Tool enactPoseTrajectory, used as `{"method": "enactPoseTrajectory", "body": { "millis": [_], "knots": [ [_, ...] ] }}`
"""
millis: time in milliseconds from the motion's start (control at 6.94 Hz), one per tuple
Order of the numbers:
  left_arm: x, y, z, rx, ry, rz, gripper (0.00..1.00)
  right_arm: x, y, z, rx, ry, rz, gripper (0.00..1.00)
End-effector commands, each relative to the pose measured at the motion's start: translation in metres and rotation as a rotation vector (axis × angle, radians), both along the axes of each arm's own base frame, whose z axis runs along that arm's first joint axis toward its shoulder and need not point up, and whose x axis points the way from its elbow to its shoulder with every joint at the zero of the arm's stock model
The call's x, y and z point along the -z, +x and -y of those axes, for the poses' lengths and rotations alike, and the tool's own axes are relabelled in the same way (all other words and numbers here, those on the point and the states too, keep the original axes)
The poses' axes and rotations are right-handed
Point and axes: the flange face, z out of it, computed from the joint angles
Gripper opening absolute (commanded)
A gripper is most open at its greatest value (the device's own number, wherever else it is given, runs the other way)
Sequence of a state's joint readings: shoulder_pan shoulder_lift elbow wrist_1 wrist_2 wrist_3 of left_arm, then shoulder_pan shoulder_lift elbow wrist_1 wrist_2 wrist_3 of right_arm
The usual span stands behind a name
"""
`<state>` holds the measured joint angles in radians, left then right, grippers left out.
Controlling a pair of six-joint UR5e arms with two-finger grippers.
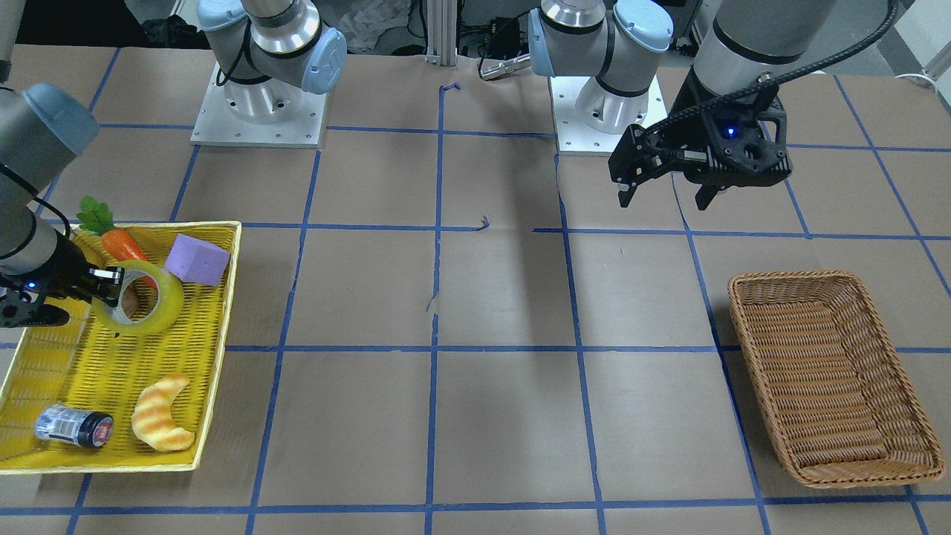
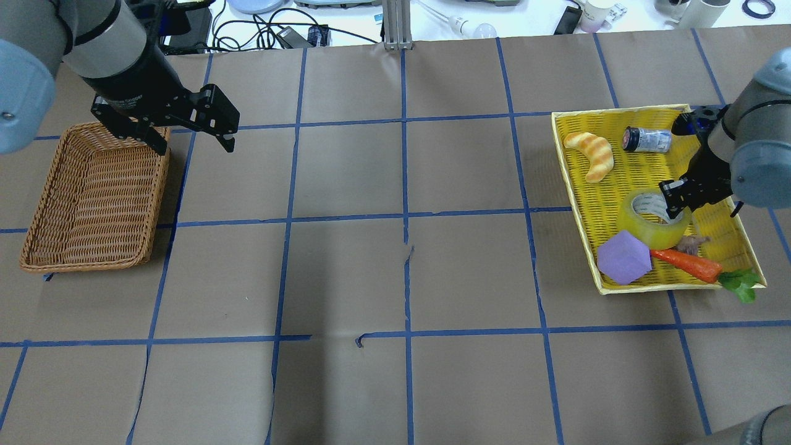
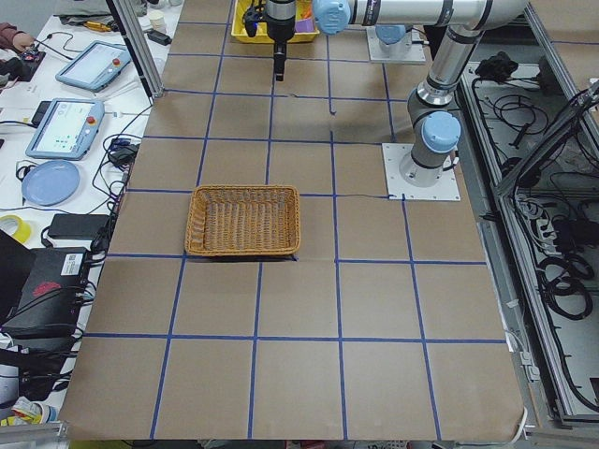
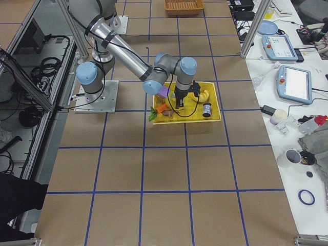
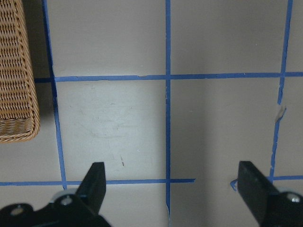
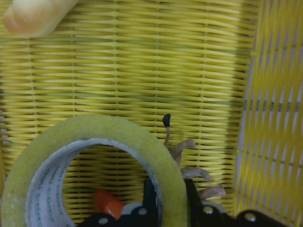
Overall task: Transfer tape with both arms
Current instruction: 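Lower the right gripper into the yellow basket onto the yellow tape roll, then close the right gripper on the tape roll rim and lift it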
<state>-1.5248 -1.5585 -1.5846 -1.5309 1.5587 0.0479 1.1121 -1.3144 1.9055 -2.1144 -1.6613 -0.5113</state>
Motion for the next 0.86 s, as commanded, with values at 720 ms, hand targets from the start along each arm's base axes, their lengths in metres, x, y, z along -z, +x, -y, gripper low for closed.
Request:
{"method": "enactPoseTrajectory", "body": {
  "millis": [720],
  "knots": [
    [0.000,0.002,0.000,-0.002,0.000,0.001,1.00,-0.112,0.227,0.062,-0.244,-0.243,0.073,0.00]
  ]
}}
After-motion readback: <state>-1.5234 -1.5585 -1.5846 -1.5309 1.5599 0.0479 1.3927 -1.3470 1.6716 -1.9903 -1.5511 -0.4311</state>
